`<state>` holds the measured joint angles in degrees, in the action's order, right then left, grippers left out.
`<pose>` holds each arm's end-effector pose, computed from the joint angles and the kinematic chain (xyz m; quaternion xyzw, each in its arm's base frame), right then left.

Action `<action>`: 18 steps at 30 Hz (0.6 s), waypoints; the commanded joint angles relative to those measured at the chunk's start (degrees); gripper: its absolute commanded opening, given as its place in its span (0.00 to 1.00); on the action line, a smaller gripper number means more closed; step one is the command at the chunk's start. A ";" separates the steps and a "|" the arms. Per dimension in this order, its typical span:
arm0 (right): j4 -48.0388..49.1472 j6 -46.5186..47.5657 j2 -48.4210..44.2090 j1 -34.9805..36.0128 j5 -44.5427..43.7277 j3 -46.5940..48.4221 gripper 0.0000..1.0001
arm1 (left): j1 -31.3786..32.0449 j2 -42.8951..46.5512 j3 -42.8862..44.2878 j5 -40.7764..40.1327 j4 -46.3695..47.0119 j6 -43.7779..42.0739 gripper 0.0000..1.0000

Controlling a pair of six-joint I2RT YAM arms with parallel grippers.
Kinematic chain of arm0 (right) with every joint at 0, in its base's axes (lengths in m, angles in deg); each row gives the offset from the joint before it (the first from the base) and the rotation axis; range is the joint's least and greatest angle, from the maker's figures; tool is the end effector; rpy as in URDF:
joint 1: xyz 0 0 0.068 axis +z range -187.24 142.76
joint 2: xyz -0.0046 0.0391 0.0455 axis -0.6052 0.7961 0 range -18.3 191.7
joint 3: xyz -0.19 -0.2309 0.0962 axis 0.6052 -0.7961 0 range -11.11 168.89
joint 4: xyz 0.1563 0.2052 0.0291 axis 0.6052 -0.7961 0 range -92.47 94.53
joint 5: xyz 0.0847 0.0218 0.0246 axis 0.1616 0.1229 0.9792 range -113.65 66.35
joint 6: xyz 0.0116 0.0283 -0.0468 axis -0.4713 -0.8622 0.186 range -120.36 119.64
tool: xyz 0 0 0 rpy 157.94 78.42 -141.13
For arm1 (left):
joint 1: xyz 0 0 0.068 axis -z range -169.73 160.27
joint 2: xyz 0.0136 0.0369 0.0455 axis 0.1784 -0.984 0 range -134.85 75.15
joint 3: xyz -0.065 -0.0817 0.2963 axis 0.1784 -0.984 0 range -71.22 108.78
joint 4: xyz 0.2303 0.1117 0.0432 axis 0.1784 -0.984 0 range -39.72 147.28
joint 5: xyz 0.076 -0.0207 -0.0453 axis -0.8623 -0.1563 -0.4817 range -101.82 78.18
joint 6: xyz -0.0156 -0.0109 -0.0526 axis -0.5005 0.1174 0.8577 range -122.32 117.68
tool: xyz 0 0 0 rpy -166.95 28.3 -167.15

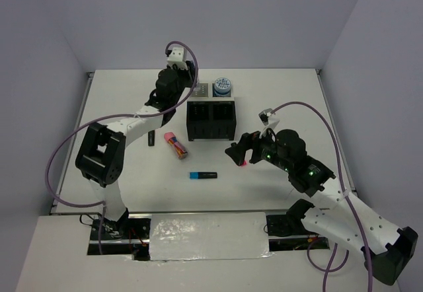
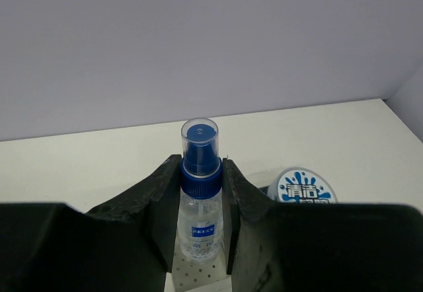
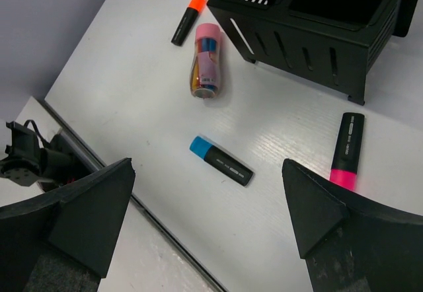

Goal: Sort the stationery into containers
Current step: Place the stationery in the storage box.

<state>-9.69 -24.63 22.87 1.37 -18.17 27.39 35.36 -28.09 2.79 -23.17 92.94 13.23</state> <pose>0.1089 0.0917 0.3312 -0.1284 0.7925 0.3432 0.4875 0.4041 -0.1808 0.3581 -0.0184 0.6668 -0.1958 0.7188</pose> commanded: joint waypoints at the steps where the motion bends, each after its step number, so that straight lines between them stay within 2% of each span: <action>1: 1.12 2.03 0.67 -0.20 2.26 2.81 1.00 | 0.41 -1.43 3.41 4.84 8.11 2.46 0.00; 9: 2.35 2.30 2.60 -0.38 2.43 1.84 1.00 | 0.41 -2.84 1.13 4.41 8.90 3.26 0.00; 12: 3.14 2.21 2.87 -0.38 2.87 1.49 1.00 | 0.41 -3.63 -0.63 4.24 9.69 3.87 0.04; 18: 3.23 2.47 2.51 -0.38 2.96 1.05 1.00 | 0.41 -6.71 -0.72 3.97 9.08 4.48 0.06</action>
<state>-8.73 -23.19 25.78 1.32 -15.66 27.56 35.71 -33.49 2.49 -19.87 97.22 16.27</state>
